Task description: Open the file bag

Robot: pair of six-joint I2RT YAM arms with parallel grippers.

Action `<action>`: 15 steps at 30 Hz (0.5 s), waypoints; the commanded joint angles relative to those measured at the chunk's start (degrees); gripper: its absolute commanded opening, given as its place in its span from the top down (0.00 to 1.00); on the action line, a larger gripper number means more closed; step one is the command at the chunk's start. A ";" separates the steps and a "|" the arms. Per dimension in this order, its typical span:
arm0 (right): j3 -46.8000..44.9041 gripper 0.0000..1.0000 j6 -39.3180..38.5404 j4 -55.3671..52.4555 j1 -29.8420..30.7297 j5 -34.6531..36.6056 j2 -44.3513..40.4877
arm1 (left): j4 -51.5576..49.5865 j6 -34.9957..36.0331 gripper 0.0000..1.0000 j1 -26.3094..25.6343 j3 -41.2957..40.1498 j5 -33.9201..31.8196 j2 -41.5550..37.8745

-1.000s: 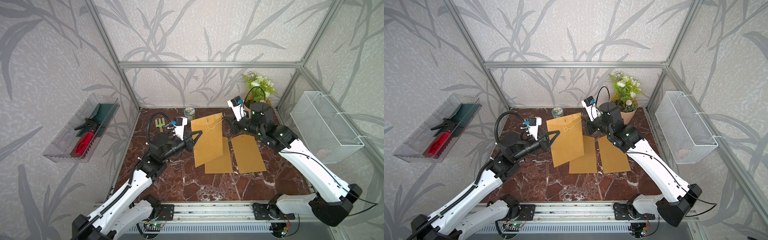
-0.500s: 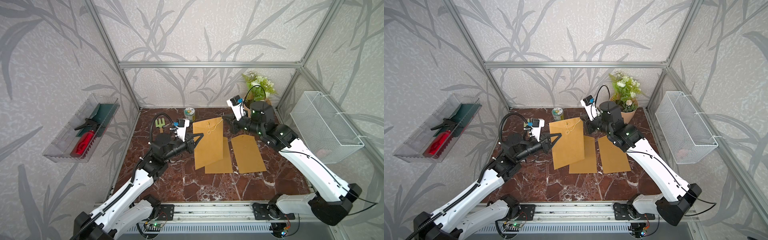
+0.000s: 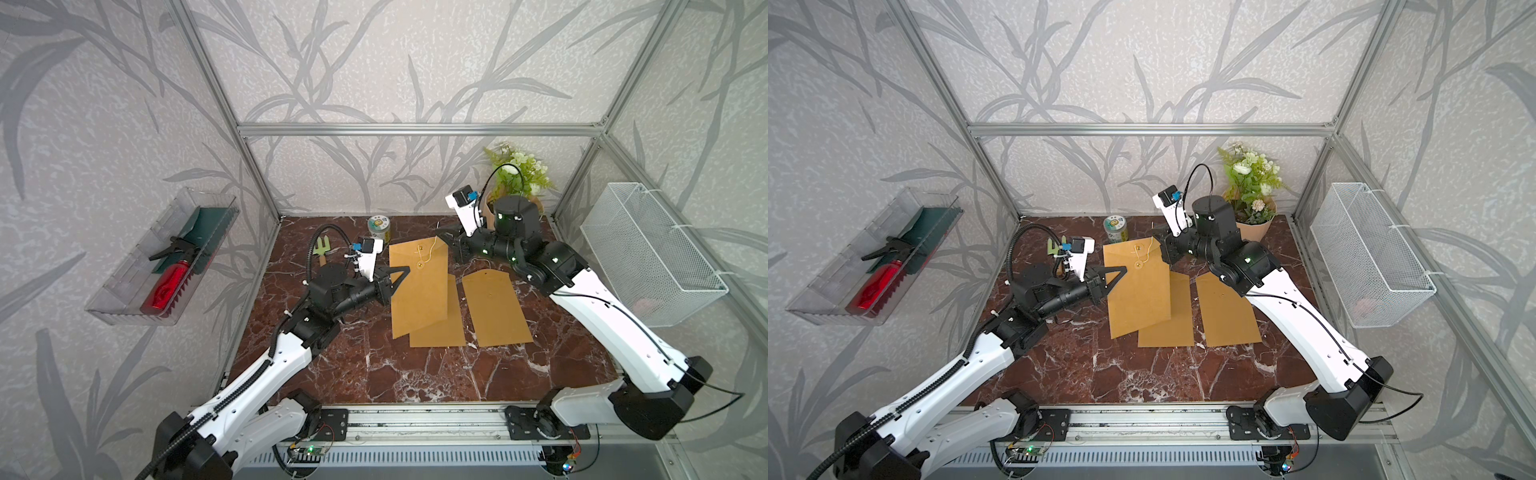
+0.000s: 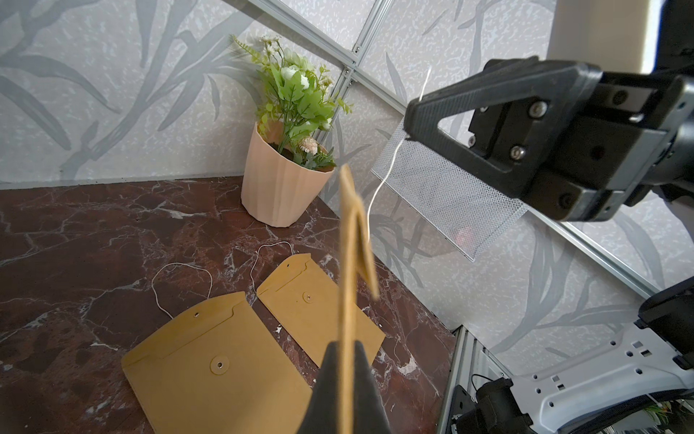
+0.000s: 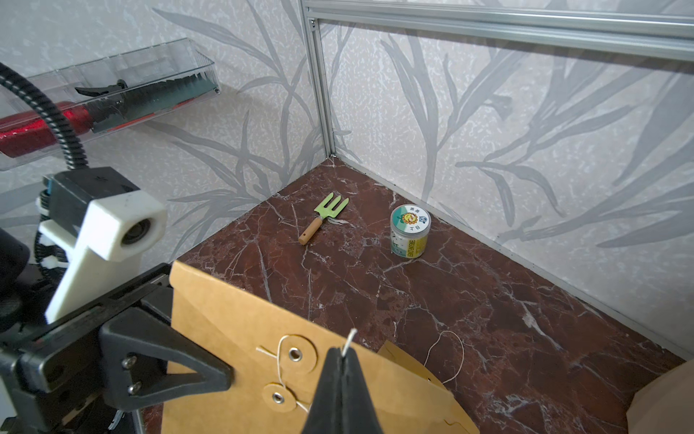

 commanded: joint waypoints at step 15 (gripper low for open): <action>10.25 1.00 -0.09 -0.74 6.76 -1.10 8.32 | 3.26 0.06 1.00 -0.42 1.67 0.83 1.83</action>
